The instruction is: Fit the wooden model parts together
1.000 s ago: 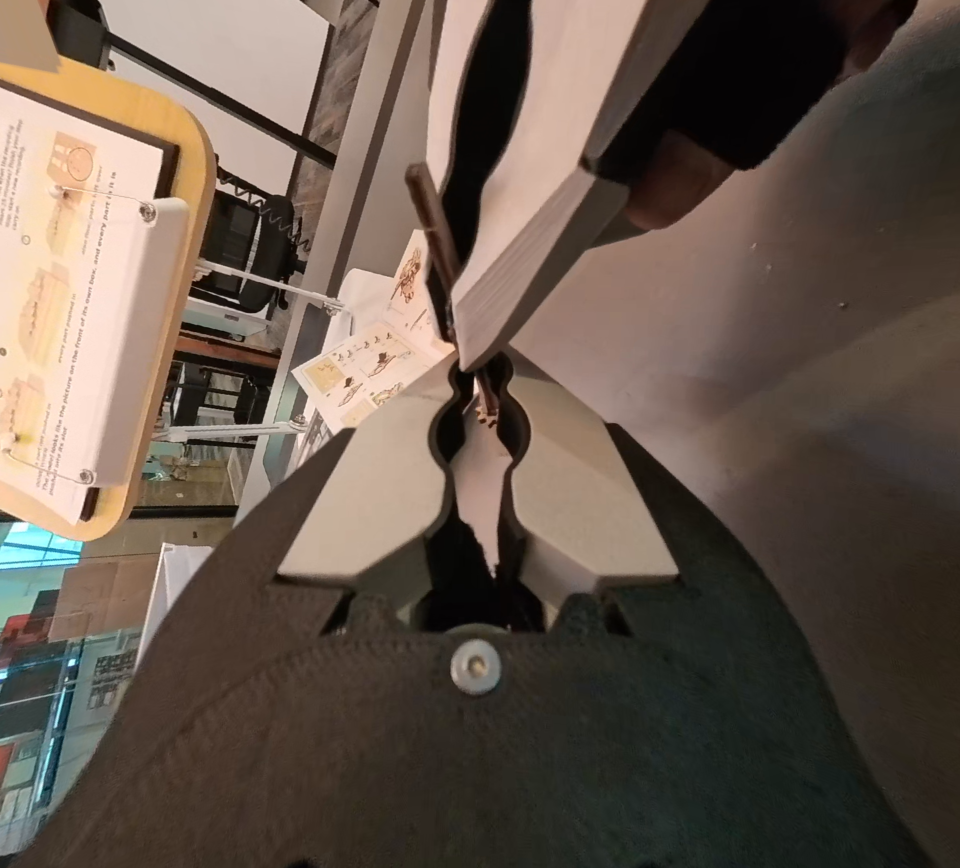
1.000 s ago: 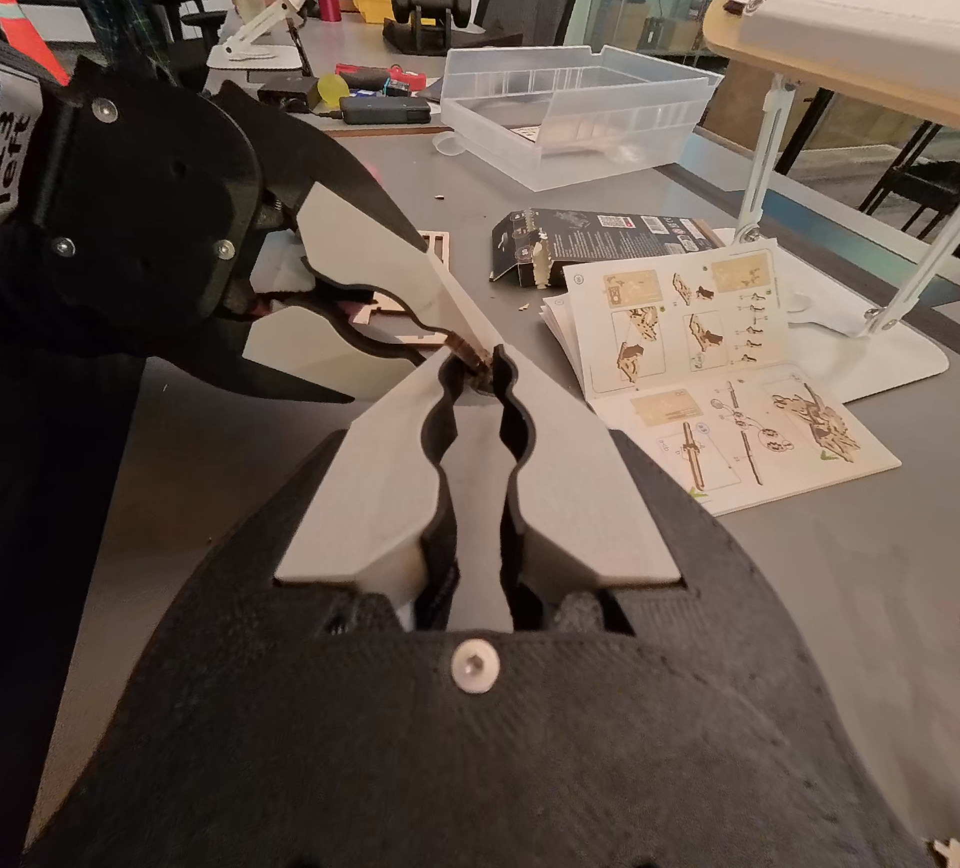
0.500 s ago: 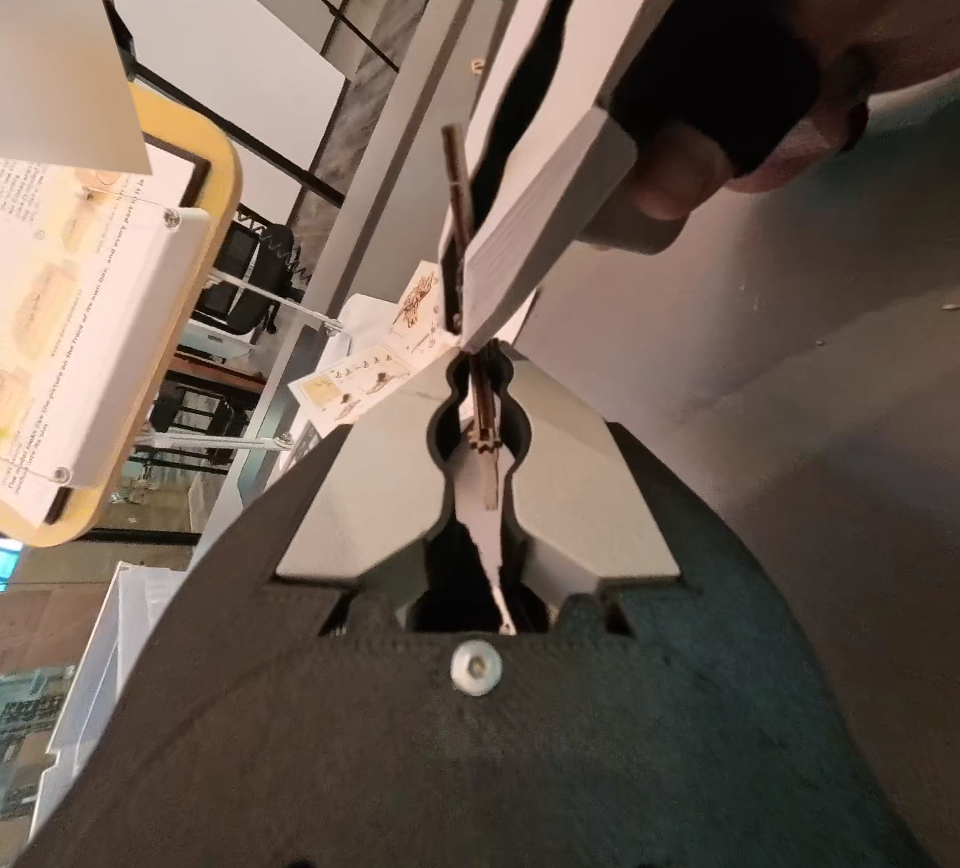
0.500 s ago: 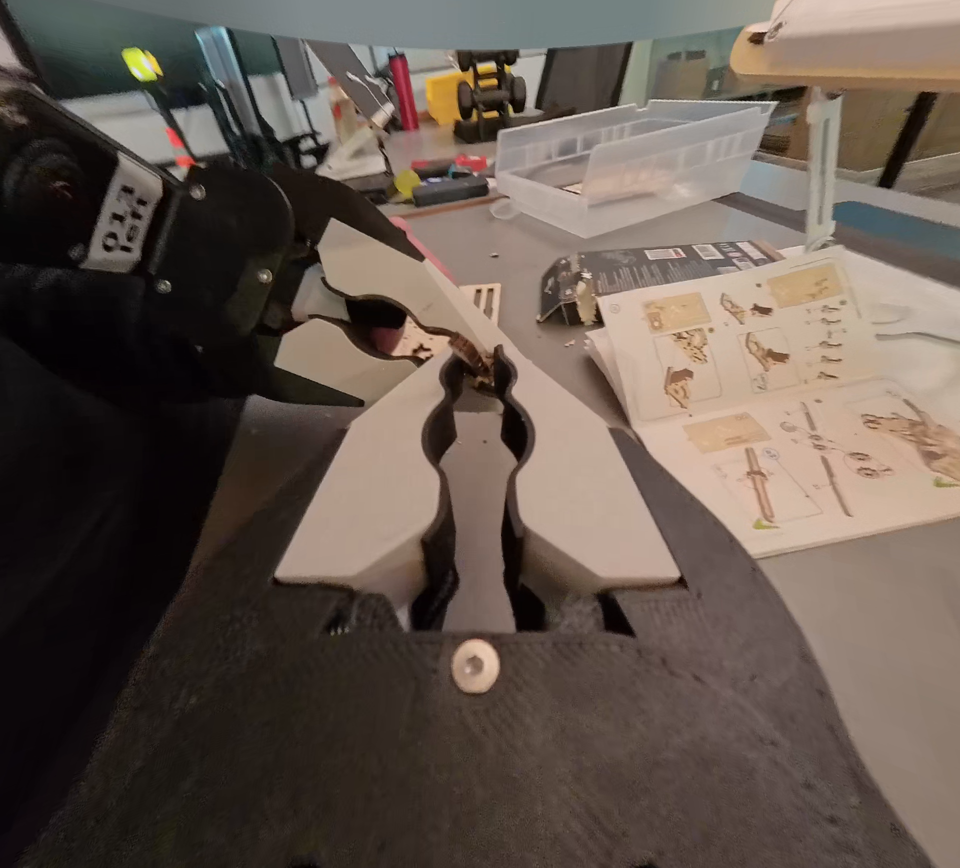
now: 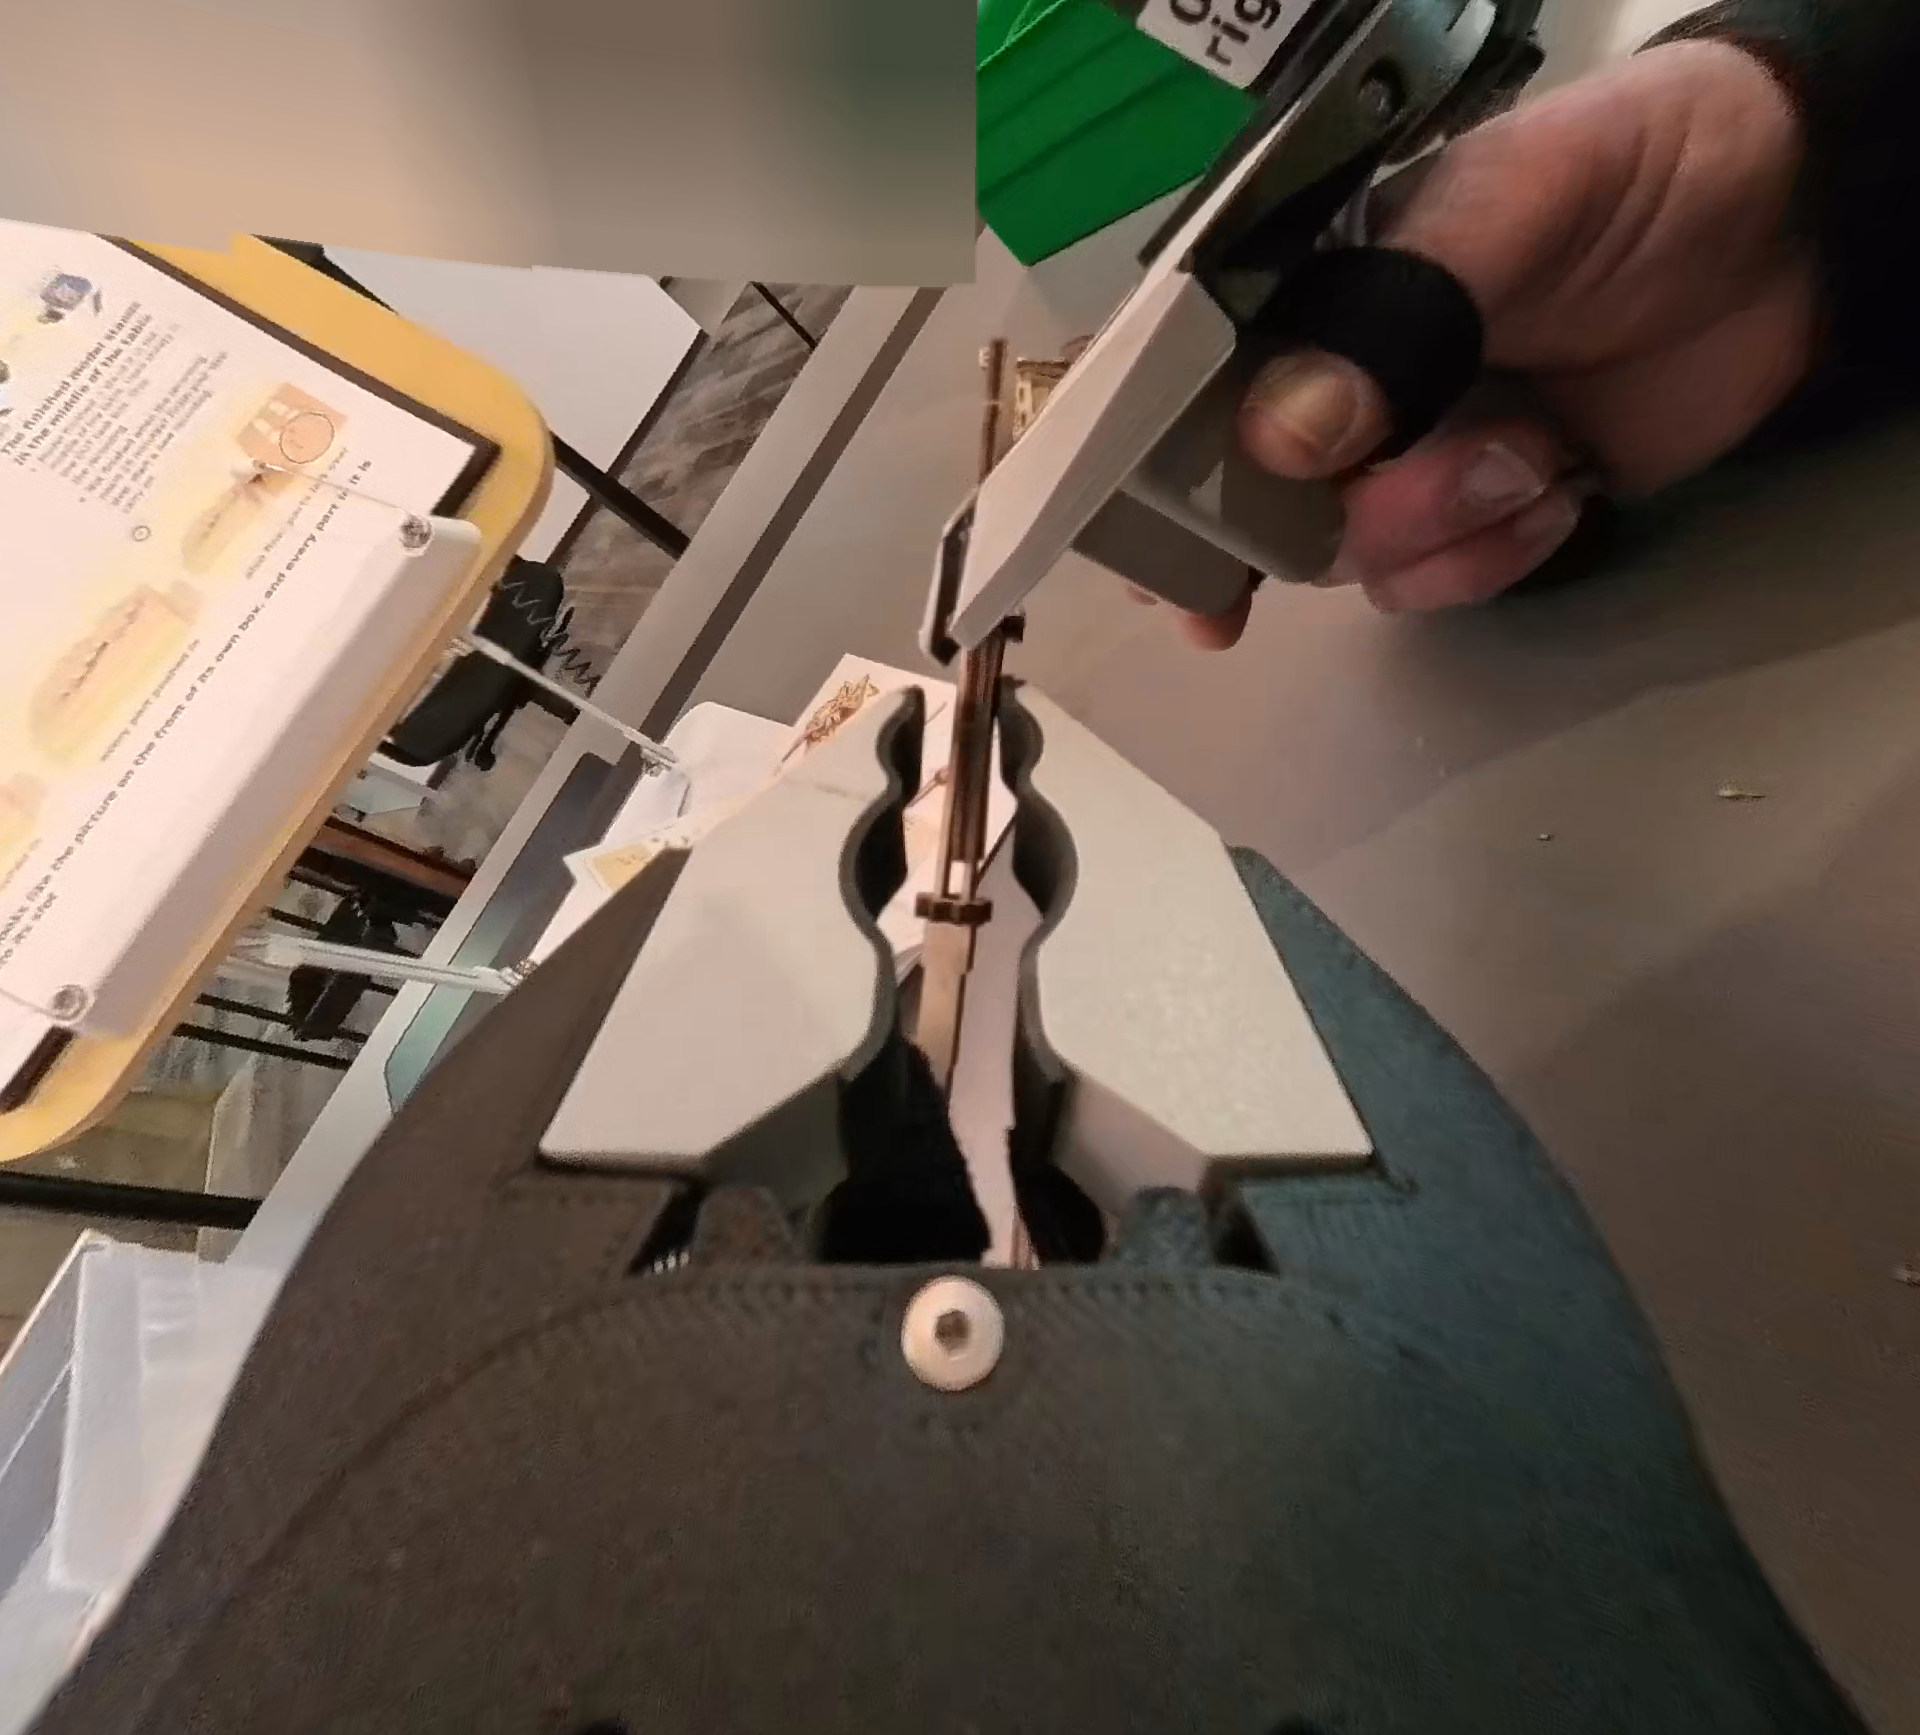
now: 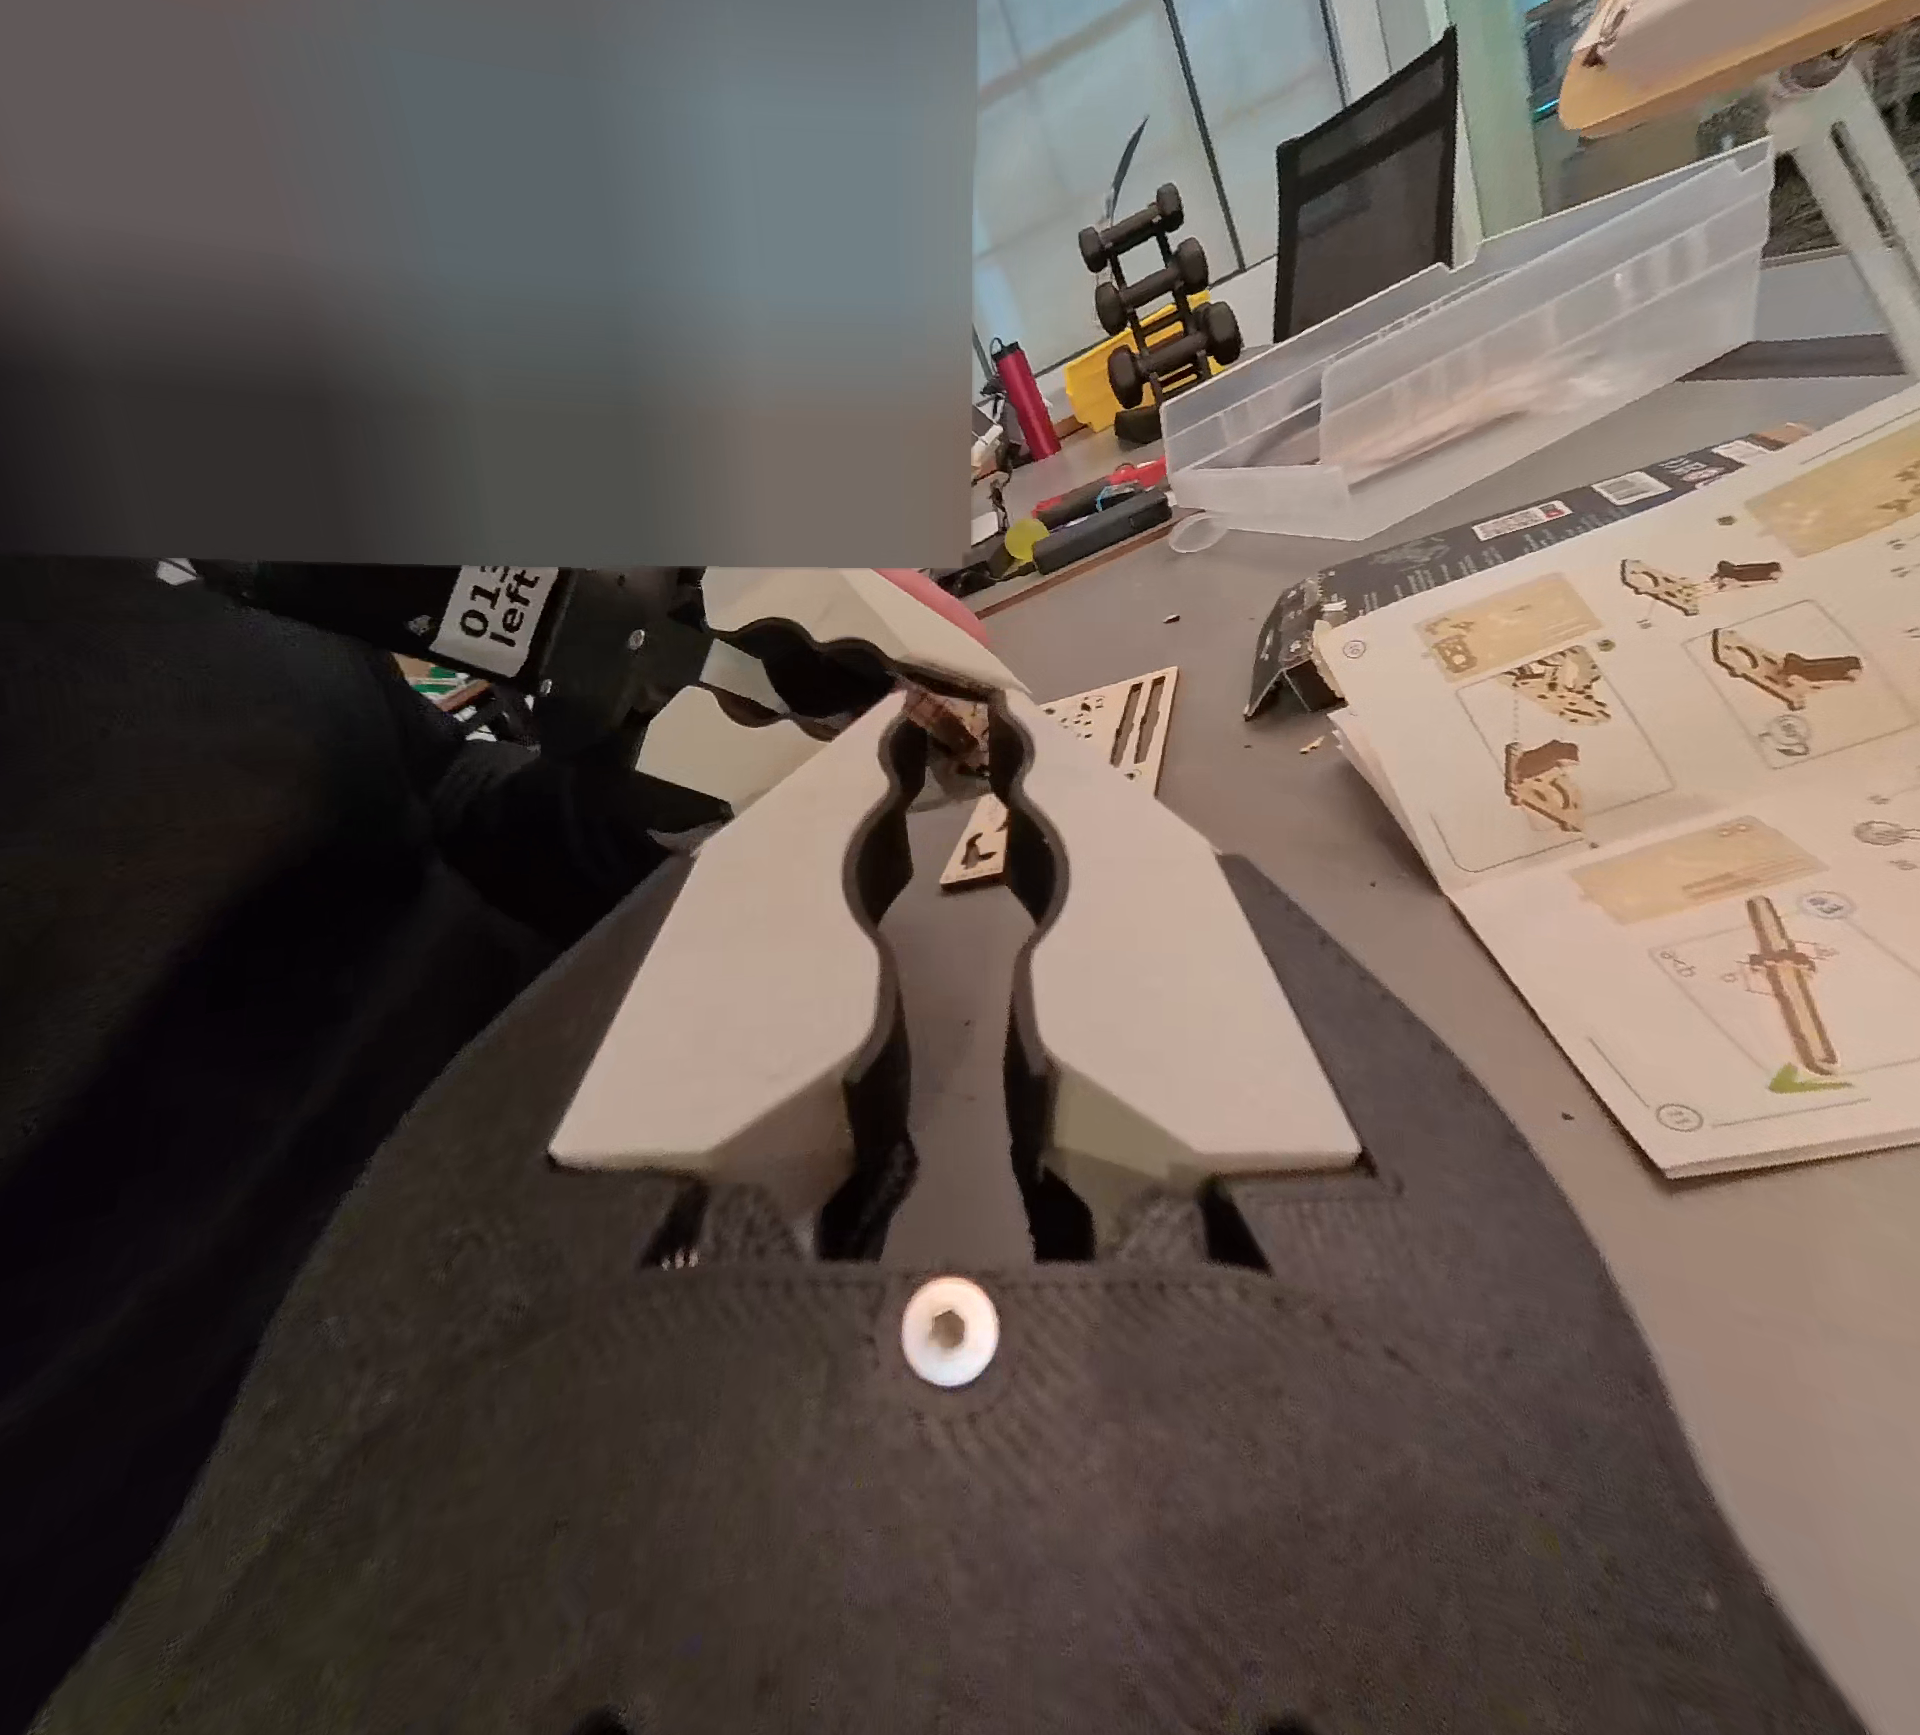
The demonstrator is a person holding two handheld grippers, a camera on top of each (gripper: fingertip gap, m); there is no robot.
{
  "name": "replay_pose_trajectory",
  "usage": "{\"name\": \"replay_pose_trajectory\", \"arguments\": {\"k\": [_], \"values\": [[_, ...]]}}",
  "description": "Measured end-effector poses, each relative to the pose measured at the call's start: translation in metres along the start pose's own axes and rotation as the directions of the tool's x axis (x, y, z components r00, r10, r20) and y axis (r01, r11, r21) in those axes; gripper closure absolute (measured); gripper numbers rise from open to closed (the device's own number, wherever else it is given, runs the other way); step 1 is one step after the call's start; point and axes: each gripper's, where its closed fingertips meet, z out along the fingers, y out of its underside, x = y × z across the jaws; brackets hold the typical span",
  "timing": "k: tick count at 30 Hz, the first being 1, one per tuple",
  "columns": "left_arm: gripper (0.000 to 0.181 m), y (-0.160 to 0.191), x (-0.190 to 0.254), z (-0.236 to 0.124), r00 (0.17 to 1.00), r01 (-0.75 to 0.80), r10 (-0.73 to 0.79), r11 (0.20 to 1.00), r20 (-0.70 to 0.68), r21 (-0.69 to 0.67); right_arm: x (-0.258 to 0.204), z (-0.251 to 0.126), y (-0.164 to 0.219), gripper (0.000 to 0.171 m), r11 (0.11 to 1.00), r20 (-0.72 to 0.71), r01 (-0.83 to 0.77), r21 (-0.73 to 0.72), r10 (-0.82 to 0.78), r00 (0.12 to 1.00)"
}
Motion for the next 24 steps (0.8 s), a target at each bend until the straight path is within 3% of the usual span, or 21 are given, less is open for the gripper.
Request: {"name": "replay_pose_trajectory", "arguments": {"k": [10, 24], "values": [[0.177, -0.0012, 0.0038, -0.0007, 0.999, -0.023, 0.022, 0.999, -0.041, -0.028, -0.0014, -0.0016, -0.0021, 0.162, 0.999, 0.034, -0.035, 0.013, 0.035, 0.999], [0.177, 0.0044, 0.0003, -0.0011, 0.997, -0.072, 0.071, 0.993, -0.018, -0.094, 0.0029, -0.0003, 0.0028, 0.161, 0.998, -0.058, 0.04, -0.058, -0.043, 0.997]]}}
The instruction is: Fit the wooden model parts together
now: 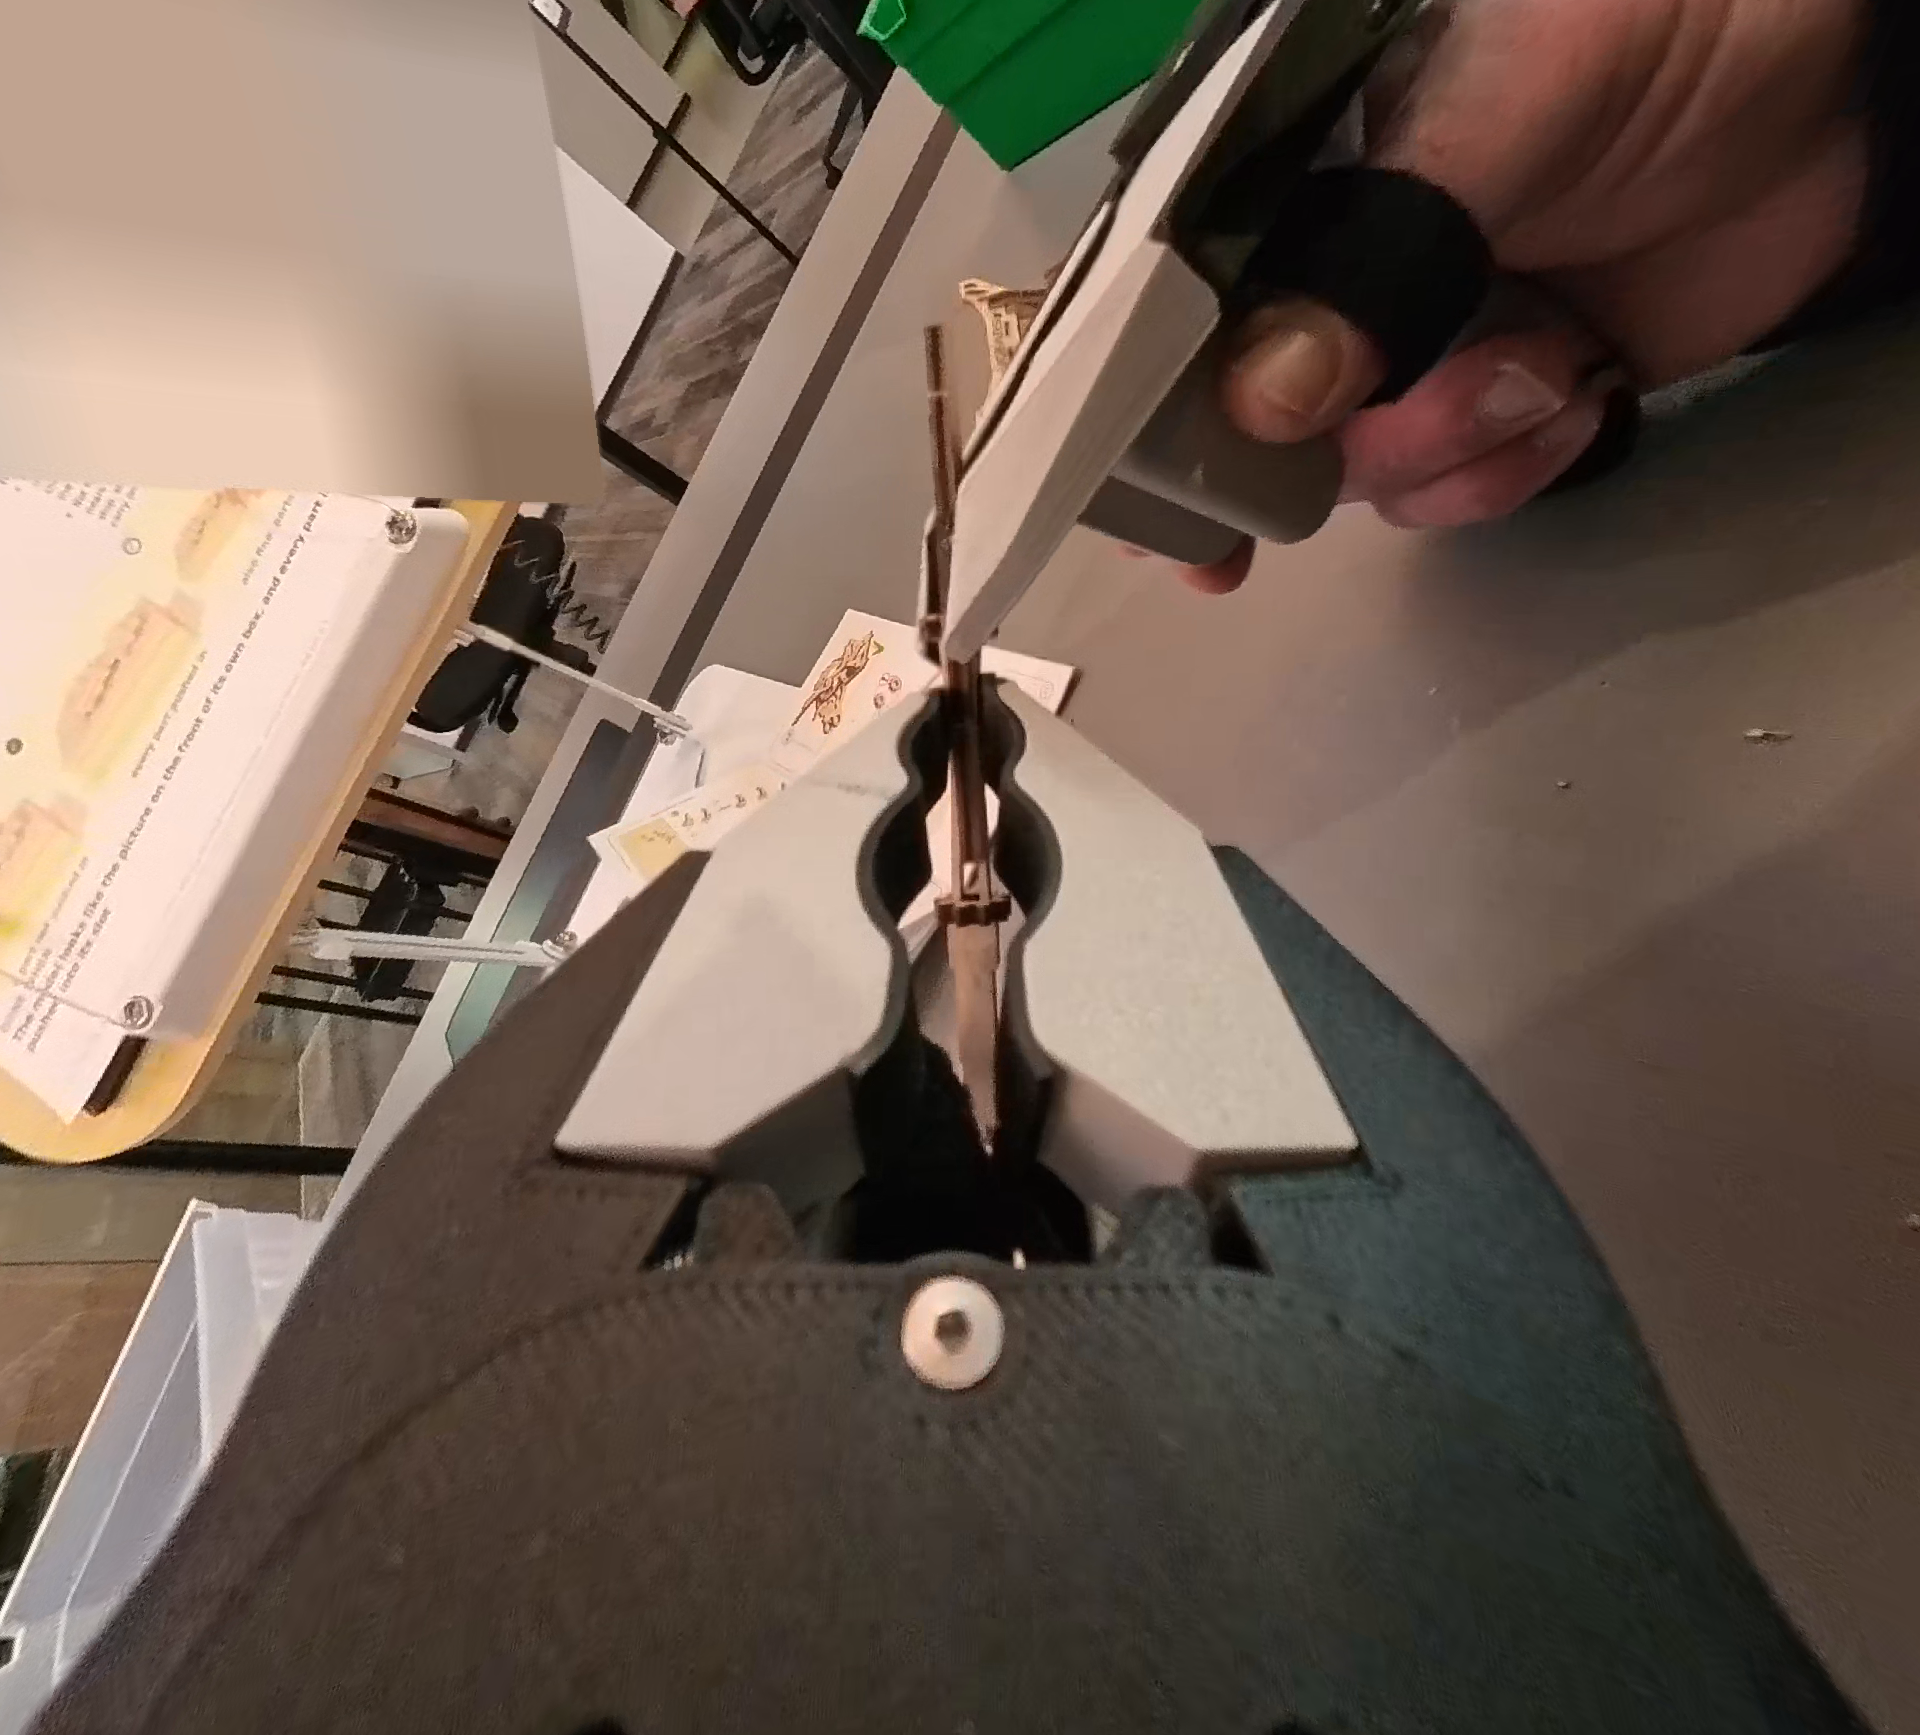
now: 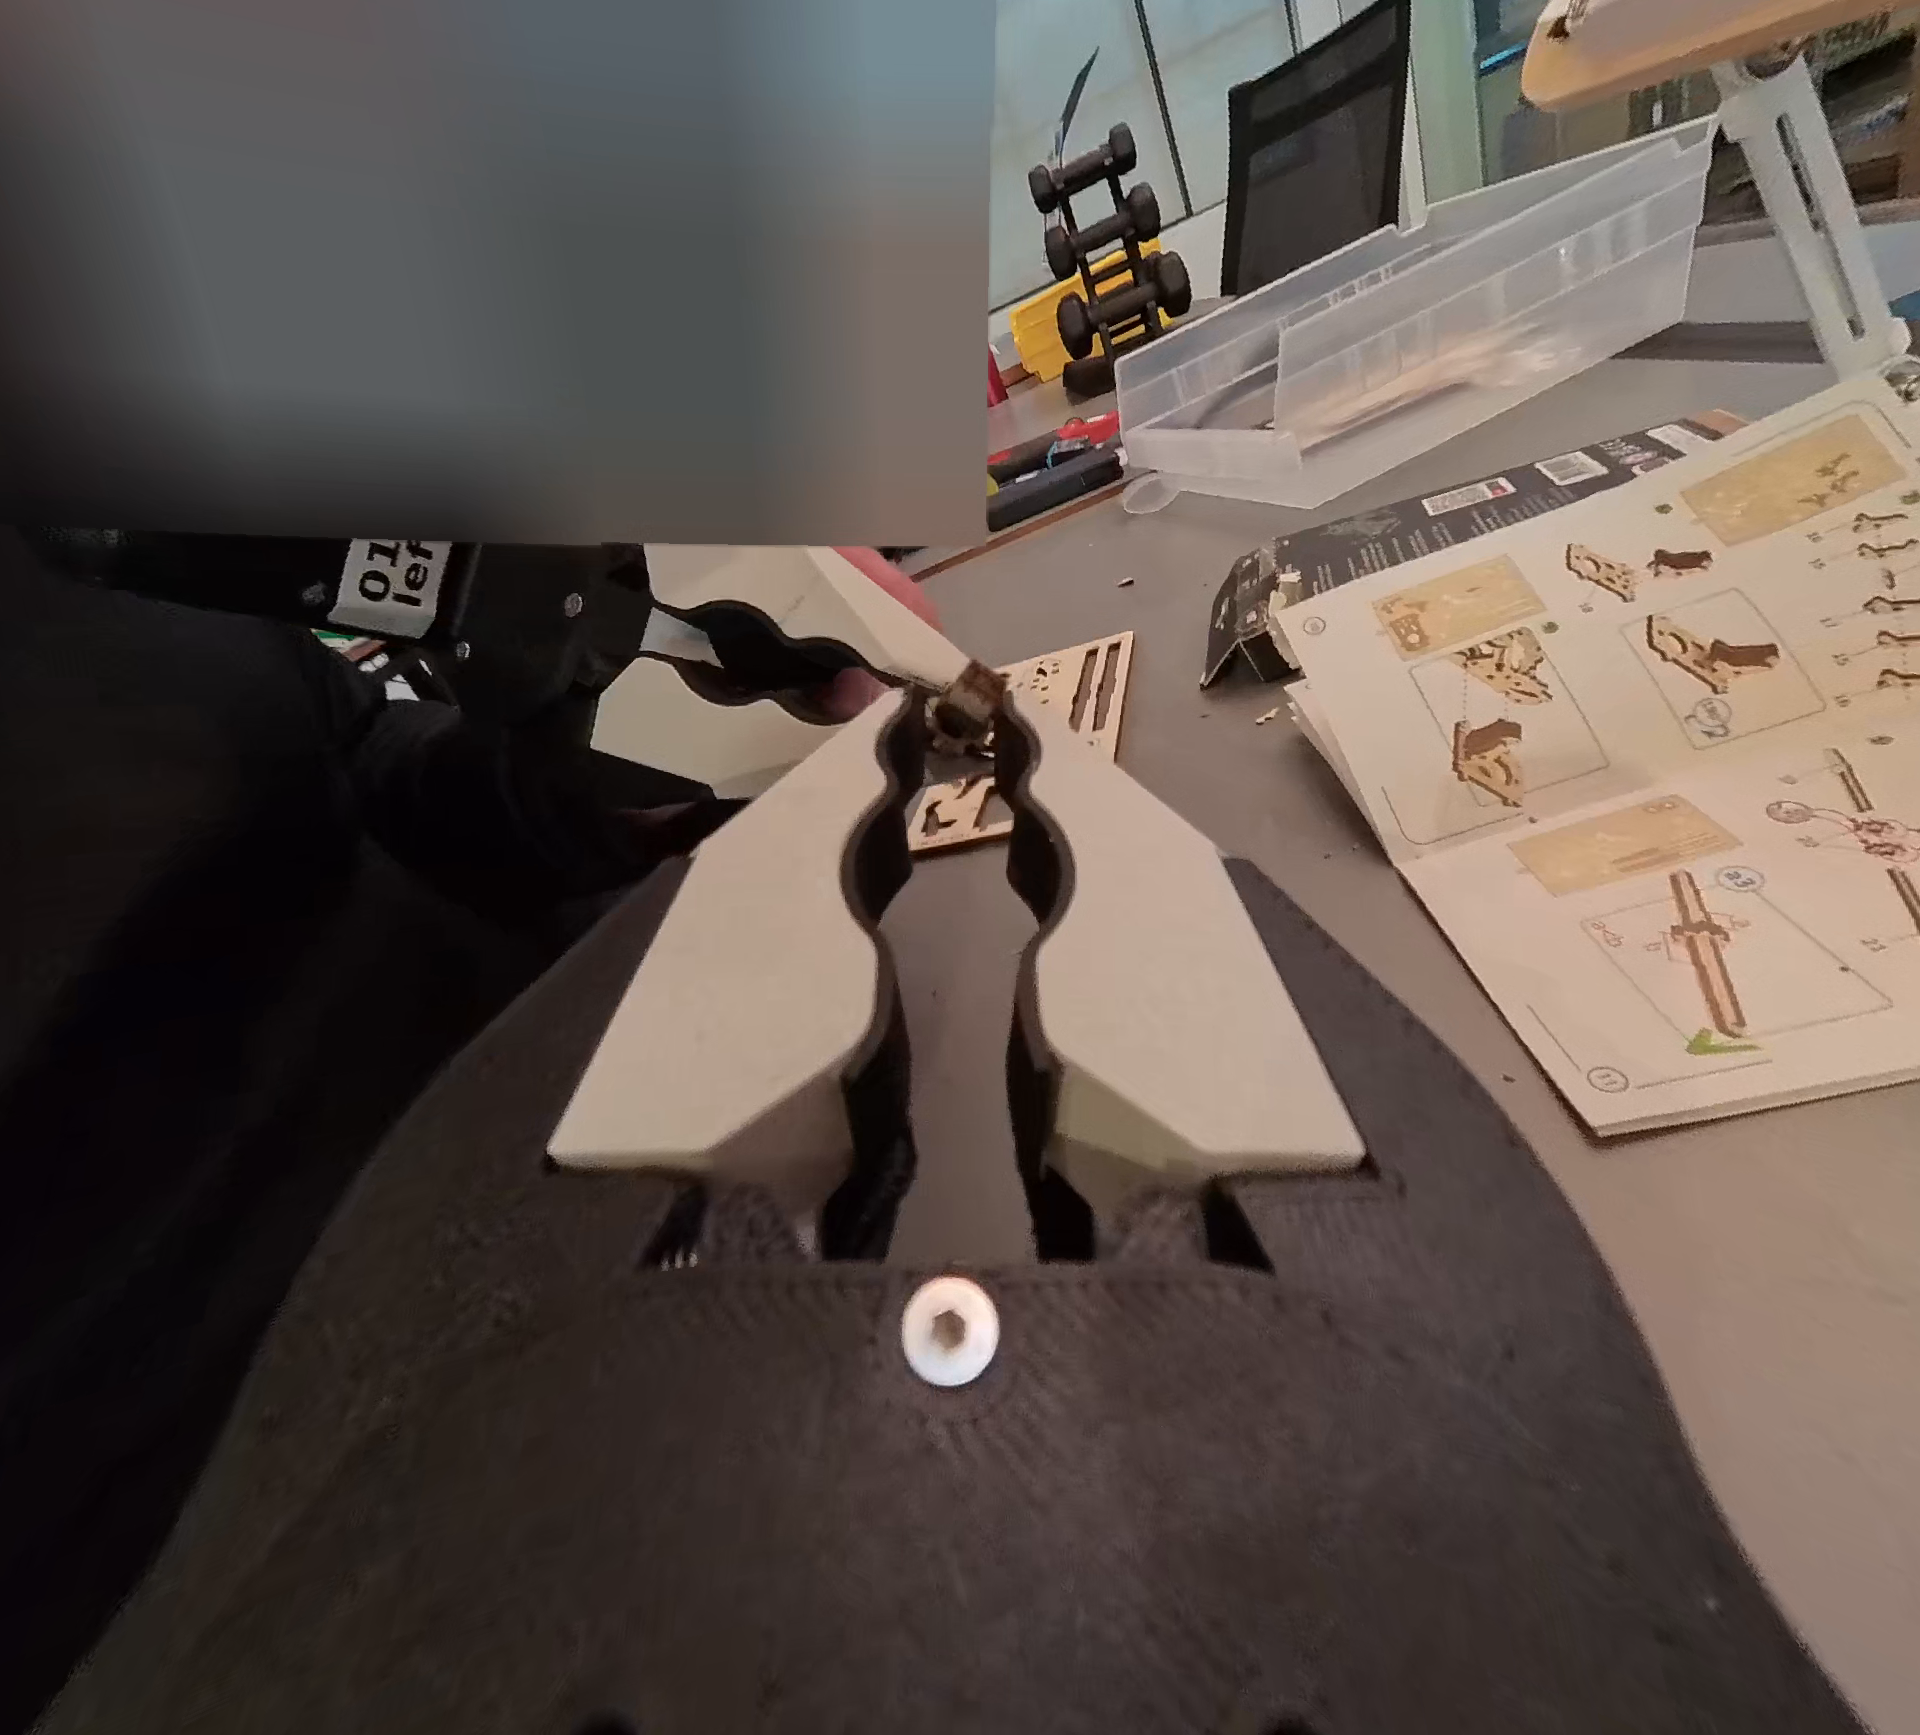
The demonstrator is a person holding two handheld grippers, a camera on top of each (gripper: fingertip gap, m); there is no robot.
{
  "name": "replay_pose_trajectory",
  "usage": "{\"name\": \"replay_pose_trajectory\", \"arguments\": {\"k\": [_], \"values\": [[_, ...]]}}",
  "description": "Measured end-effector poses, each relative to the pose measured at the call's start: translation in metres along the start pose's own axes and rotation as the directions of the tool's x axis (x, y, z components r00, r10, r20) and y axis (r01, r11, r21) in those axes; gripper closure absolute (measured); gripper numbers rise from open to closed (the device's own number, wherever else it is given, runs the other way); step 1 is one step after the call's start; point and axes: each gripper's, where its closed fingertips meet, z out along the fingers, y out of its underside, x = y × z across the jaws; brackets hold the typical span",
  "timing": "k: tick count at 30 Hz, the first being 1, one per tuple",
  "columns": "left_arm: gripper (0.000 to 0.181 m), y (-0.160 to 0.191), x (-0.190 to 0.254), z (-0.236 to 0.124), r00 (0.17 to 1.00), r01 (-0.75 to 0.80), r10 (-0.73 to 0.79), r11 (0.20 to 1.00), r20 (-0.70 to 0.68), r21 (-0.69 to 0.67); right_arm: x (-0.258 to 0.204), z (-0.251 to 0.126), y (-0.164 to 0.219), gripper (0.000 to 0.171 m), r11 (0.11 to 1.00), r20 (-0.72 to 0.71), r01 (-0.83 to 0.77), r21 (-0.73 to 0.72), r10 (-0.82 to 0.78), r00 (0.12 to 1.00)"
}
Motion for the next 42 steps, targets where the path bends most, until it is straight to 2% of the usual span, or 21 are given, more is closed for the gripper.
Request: {"name": "replay_pose_trajectory", "arguments": {"k": [9, 15, 19, 23, 28, 33, 37, 42], "values": [[0.178, 0.003, 0.002, -0.001, 0.999, -0.045, 0.045, 0.998, 0.012, -0.038, 0.001, 0.003, 0.004, 0.161, 0.999, -0.018, -0.021, -0.041, 0.02, 1.0], [0.178, 0.008, 0.005, -0.002, 0.998, -0.068, 0.067, 0.996, -0.014, -0.051, 0.002, 0.005, 0.012, 0.161, 0.993, -0.006, -0.024, -0.119, 0.023, 1.0], [0.177, 0.015, 0.004, -0.004, 0.999, 0.006, -0.008, 0.999, -0.038, -0.039, 0.002, 0.012, 0.014, 0.161, 0.99, -0.027, 0.001, -0.141, -0.005, 1.0], [0.176, 0.013, -0.002, -0.014, 0.992, 0.121, -0.12, 0.992, -0.032, 0.036, -0.006, 0.021, 0.007, 0.161, 0.984, -0.015, 0.055, -0.171, -0.058, 0.998], [0.167, 0.016, -0.007, -0.021, 0.99, 0.143, -0.142, 0.987, -0.017, 0.069, -0.007, 0.028, 0.01, 0.161, 0.974, 0.006, 0.07, -0.217, -0.07, 0.998], [0.176, 0.015, -0.003, -0.023, 0.984, 0.17, -0.165, 0.982, -0.061, 0.082, -0.008, 0.029, 0.01, 0.161, 0.971, 0.01, 0.084, -0.225, -0.084, 0.996], [0.176, 0.016, -0.001, -0.025, 0.985, 0.163, -0.157, 0.983, -0.077, 0.08, -0.009, 0.03, 0.012, 0.161, 0.968, 0.019, 0.09, -0.233, -0.088, 0.996], [0.177, 0.016, 0.0, -0.025, 0.997, 0.061, -0.059, 0.997, -0.059, 0.047, -0.01, 0.028, 0.014, 0.161, 0.968, 0.031, 0.074, -0.241, -0.068, 0.997]]}}
